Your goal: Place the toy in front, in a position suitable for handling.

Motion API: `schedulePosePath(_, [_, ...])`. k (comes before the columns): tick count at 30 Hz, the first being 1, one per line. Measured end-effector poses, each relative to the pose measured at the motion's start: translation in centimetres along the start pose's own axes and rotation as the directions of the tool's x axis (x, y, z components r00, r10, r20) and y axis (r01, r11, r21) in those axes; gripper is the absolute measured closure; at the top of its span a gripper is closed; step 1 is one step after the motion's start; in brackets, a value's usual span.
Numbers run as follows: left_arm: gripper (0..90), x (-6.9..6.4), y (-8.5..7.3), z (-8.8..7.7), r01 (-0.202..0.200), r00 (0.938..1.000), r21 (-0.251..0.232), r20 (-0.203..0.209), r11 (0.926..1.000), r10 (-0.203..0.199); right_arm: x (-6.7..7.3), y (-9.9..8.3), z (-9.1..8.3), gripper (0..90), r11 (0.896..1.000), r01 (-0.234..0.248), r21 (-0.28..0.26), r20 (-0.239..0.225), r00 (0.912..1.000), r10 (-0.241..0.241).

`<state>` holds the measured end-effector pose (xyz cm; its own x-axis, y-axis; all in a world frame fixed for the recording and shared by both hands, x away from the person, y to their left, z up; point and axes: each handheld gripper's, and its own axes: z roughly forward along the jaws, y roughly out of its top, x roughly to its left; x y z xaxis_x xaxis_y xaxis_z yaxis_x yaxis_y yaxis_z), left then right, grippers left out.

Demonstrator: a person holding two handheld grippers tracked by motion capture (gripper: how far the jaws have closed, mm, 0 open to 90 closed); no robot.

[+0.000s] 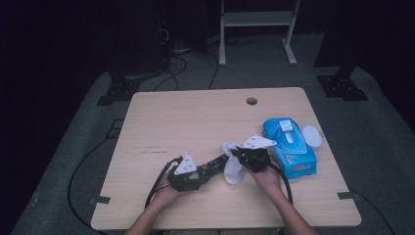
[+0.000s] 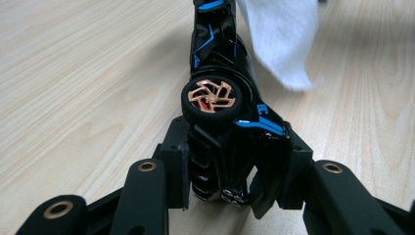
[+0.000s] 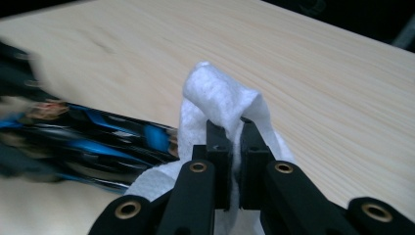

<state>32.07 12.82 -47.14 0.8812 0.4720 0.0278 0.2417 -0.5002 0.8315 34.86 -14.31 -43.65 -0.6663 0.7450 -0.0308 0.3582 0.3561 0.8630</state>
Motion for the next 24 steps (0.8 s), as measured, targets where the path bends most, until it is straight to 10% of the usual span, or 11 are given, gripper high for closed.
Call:
schedulePosePath(19, [57.9,0.0,0.0,0.0,0.003,1.0,0.002,0.0,1.0,-0.003,2.5,0.4,0.4,85.3,0.999,0.027,-0.02,-0.106,0.9939,-0.029])
schedulePosePath(24, [57.9,0.0,0.0,0.0,-0.003,1.0,0.003,-0.002,1.0,0.003,2.3,0.5,0.6,85.3,0.998,0.06,-0.013,-0.065,0.996,-0.061])
